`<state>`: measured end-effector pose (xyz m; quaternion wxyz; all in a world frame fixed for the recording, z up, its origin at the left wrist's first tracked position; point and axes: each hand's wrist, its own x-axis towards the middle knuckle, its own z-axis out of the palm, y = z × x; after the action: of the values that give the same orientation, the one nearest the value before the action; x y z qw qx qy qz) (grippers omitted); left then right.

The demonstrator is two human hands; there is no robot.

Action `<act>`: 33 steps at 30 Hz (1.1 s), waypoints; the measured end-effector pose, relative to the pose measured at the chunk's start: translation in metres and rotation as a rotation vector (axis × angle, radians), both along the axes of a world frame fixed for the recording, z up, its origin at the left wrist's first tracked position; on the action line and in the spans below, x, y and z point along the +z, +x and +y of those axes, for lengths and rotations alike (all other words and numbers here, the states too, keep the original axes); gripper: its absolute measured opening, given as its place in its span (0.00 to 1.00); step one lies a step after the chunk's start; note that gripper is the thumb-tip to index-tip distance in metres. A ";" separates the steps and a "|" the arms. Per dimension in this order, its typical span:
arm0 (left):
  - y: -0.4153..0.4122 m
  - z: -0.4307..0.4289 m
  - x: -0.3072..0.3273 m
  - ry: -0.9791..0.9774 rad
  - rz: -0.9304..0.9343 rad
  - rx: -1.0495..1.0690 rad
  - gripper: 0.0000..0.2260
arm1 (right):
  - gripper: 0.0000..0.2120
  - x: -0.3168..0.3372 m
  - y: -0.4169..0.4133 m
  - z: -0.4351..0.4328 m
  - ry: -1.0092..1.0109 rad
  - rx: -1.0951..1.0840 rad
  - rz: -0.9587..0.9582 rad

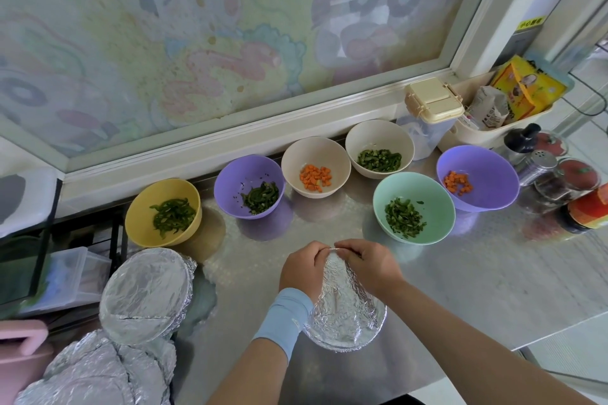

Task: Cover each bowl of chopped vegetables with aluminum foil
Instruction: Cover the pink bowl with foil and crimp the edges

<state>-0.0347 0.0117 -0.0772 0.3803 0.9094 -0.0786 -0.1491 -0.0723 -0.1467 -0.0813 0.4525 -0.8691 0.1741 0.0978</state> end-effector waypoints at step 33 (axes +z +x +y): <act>0.009 -0.006 -0.001 0.023 0.041 0.065 0.12 | 0.10 0.005 0.010 0.002 0.154 -0.123 0.162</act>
<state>-0.0253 0.0056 -0.0779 0.3758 0.9126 -0.0393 -0.1559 -0.0621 -0.1451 -0.0763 0.5074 -0.8087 0.2551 0.1531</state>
